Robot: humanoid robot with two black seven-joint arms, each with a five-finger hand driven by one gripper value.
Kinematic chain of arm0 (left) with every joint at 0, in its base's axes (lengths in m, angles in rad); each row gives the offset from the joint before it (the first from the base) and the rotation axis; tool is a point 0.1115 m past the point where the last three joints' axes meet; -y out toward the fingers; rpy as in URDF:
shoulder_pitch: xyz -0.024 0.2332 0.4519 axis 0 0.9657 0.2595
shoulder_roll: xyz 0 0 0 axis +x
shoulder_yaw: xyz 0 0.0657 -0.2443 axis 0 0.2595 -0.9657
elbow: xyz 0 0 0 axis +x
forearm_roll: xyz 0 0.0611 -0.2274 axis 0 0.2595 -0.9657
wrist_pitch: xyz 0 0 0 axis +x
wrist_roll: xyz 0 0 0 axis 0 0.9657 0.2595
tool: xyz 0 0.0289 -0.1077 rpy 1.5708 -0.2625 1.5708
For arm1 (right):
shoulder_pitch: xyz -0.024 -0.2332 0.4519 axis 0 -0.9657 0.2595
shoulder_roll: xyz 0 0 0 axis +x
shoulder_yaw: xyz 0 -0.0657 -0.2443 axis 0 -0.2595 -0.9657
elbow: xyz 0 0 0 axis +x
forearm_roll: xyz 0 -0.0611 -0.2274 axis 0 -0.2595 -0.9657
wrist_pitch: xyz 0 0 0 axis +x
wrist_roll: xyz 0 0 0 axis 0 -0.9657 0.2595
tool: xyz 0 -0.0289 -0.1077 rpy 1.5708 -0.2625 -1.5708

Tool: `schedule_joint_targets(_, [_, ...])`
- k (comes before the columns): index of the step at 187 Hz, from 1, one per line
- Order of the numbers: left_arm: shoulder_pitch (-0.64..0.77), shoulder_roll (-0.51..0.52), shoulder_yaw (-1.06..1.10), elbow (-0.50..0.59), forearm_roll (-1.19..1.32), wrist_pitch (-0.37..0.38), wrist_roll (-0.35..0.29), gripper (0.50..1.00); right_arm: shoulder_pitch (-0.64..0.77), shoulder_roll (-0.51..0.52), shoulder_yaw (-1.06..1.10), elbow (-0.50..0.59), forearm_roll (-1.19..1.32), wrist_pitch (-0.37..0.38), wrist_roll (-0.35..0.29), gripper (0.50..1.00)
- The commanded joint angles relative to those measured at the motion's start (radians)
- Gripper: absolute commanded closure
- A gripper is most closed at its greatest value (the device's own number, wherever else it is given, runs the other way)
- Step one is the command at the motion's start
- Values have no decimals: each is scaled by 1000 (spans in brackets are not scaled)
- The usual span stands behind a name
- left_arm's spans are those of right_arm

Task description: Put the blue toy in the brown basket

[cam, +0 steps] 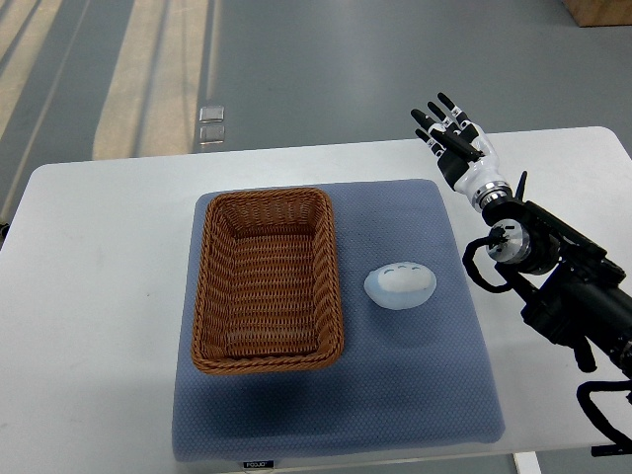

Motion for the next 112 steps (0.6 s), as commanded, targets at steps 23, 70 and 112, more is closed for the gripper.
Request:
schedule_joint_targets(23, [0, 0, 0, 3, 0, 0, 0, 500, -1, -3, 0, 0, 0, -1, 0, 587])
schedule_joint_targets(70, [0, 0, 0, 2, 0, 0, 0, 500, 2, -6, 0, -6, 0, -1, 0, 587])
schedule_joint_targets(112, [0, 0, -2, 2, 0, 0, 0, 500, 17, -11, 0, -6, 0, -5, -3, 587])
